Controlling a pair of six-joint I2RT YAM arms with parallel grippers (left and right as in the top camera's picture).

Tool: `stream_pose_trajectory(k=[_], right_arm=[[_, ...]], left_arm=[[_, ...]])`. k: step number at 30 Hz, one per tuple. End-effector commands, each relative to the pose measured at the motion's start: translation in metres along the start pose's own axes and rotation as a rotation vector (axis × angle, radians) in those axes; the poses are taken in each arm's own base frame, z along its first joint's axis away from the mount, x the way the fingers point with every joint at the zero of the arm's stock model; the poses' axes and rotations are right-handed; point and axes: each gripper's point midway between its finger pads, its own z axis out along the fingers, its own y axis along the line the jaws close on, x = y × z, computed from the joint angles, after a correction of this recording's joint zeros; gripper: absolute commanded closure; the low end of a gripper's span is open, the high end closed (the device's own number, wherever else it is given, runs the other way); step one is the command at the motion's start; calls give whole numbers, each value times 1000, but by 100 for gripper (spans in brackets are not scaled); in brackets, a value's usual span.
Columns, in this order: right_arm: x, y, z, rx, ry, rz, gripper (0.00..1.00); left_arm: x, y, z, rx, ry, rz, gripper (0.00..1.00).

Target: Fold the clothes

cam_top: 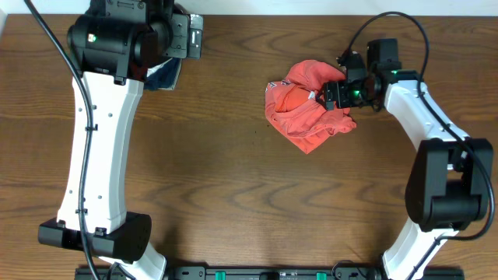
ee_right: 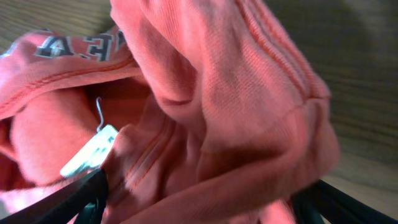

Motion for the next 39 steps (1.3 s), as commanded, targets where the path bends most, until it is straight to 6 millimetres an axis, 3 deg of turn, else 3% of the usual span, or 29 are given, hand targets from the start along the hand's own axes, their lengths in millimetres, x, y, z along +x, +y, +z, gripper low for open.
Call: stream_pose_trajectory(k=[1,4,7,11,15,22,27,35,39], right_arm=[[-44,30,-48,-62,-145,-64,9],[-60,56,-72,-76,-210,-133,9],[-60,89,-73,-104,-215,-242,11],[-26,126,-45,-133,-90,-386,17],[12,149,-21,-158,45,-527,23],[38,144,15,-102,159,-581,37],[49,136,31,-101,211,-566,40],[44,127,42,-65,198,-571,40],[41,128,43,-65,184,-583,52]], left_arm=[[4,1,8,-7,25,7,2],[5,1,8,-7,27,7,2],[5,1,8,-7,26,7,2],[5,1,8,-8,27,8,2],[5,1,8,-8,27,10,2],[5,1,8,-8,27,11,2],[7,2,8,-8,34,12,2],[6,1,8,-8,34,12,2],[6,1,8,-8,34,12,2]])
